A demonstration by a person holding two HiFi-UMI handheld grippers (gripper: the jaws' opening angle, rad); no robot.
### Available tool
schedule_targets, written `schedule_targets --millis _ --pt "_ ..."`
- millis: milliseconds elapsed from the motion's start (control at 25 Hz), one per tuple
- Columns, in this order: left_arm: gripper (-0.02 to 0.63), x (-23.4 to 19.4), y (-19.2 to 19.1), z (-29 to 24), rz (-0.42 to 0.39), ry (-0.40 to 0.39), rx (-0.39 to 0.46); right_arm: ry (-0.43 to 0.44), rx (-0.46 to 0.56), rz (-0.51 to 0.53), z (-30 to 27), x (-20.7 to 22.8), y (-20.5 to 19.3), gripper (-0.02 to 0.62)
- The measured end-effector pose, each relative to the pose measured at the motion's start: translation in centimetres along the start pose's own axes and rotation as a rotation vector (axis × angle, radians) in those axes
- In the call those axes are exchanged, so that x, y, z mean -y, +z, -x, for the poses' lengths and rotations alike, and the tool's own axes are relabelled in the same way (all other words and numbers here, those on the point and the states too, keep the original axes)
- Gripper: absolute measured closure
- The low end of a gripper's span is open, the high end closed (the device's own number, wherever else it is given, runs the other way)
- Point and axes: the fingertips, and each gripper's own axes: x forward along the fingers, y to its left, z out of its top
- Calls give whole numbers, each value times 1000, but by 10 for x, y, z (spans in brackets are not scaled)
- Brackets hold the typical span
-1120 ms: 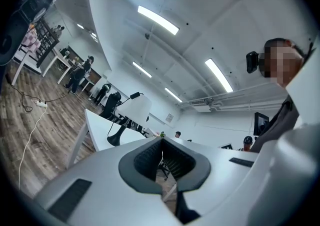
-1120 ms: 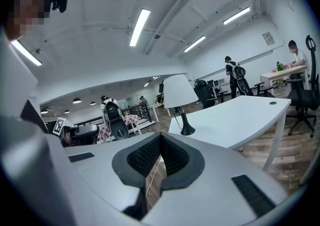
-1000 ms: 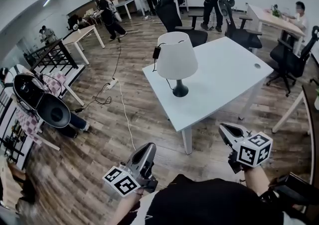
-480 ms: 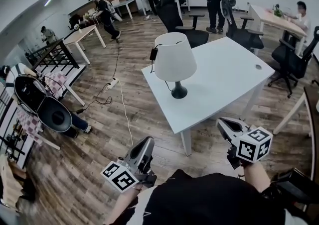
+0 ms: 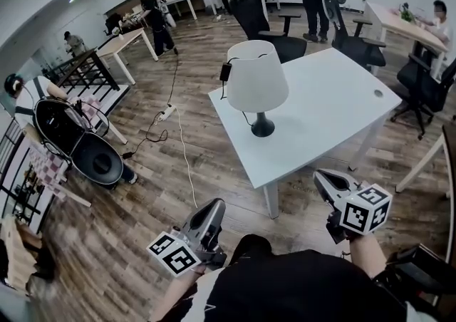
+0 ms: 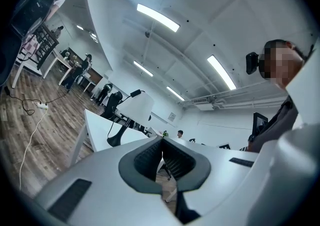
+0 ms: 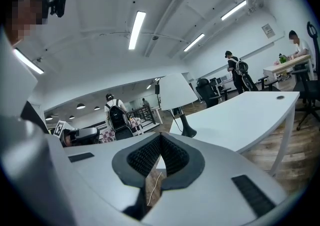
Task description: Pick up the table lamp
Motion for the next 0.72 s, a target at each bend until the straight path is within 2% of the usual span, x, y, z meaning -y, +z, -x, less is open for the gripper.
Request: schedule_targets --millis 280,600,720 --pt "591 -16 3 -11 46 -8 -5 -3 0 -22 -13 7 -2 580" --pt "591 -41 11 -46 45 -48 -20 -45 28 -2 -24 34 10 580" --pt "591 -57 20 -72 96 -55 -14 -74 26 -10 -29 47 14 580"
